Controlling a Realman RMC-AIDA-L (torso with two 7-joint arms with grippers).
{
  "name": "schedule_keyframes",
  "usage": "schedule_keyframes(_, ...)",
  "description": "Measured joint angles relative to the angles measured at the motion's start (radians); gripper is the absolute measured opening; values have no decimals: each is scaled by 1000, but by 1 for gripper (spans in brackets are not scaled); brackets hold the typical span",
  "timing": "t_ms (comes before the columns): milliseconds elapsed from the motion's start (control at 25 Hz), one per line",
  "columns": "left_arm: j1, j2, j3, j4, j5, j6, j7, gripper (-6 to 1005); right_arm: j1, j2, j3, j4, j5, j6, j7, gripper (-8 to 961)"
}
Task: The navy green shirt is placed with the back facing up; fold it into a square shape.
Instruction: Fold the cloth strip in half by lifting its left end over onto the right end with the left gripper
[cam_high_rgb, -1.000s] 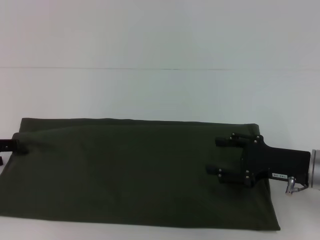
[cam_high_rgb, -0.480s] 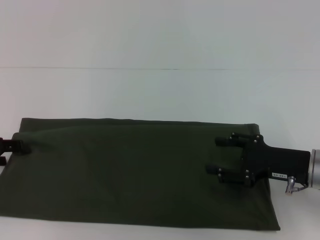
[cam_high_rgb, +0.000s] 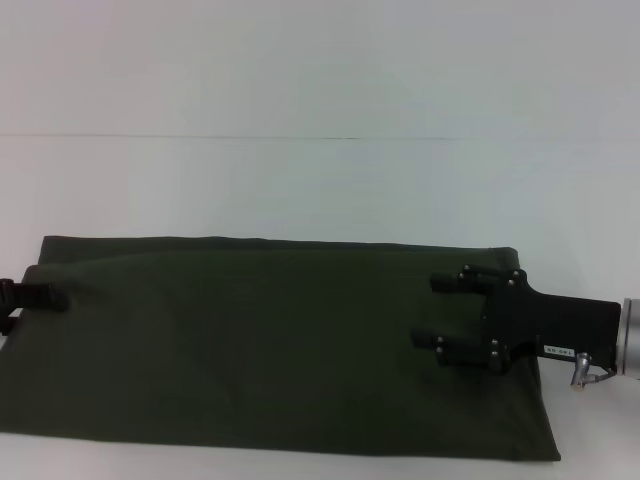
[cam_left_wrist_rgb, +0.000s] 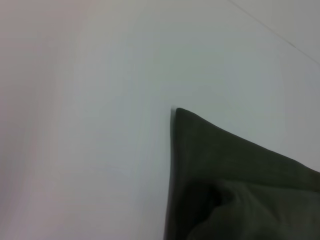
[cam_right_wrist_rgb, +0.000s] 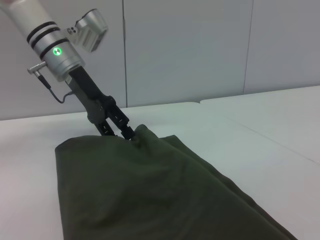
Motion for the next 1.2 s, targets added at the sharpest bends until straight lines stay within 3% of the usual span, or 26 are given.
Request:
schedule_keyframes(440,-2,-7,0,-3,0,8,-1,847,0,0,-1,0,0,0,0,764)
schedule_keyframes(1200,-50,-50,14,-18,-1,37,1,845,0,0,0,0,0,0,0,765)
